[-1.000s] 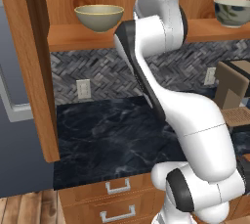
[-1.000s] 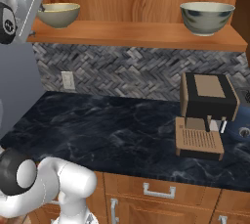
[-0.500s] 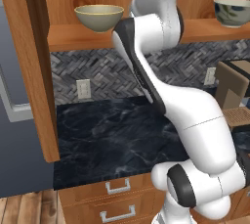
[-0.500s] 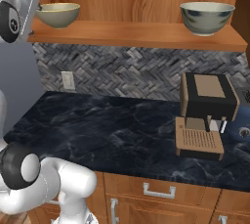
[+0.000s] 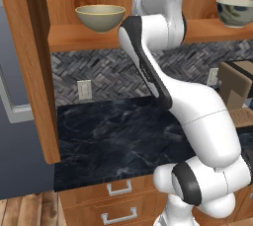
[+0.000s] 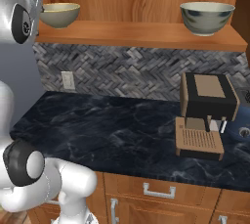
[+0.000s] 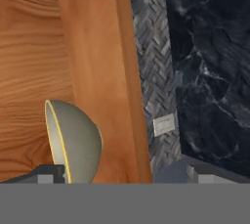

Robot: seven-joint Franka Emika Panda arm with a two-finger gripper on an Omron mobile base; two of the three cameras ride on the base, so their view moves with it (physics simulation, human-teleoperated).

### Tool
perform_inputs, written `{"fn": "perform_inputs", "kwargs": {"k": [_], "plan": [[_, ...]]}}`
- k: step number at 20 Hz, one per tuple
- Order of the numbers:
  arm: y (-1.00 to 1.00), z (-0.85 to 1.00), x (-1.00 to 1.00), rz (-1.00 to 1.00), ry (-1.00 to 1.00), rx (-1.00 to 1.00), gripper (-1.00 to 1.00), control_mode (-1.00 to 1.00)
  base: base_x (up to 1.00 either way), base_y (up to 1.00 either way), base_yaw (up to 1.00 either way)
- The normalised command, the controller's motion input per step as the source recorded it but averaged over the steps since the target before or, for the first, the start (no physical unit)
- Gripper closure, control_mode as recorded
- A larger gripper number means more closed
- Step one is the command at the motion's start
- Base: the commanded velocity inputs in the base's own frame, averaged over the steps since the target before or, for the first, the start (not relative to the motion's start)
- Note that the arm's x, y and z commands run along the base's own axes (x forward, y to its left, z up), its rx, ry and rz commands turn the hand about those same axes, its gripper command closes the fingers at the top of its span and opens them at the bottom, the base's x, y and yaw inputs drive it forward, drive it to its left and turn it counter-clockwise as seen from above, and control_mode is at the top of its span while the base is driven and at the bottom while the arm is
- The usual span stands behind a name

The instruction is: Move the bowls from the cabinet to the plates on the dining table.

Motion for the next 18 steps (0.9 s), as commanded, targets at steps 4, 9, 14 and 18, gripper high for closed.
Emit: {"fn": "perform_inputs", "kwargs": {"k": [4, 9, 14, 18], "plan": [[0.00, -0.03, 0.41, 0.07, 0.00, -0.05, -1.00, -1.00, 0.00, 0.00, 0.00], [0.00, 0.00, 0.45, 0.03, 0.00, -0.02, -1.00, -1.00, 0.00, 0.00, 0.00], [0.00, 0.00, 0.45, 0.03, 0.00, -0.02, -1.00, -1.00, 0.00, 0.00, 0.00], [0.00, 0.00, 0.41, 0.04, 0.00, -0.01, -1.00, -1.00, 0.00, 0.00, 0.00]]}}
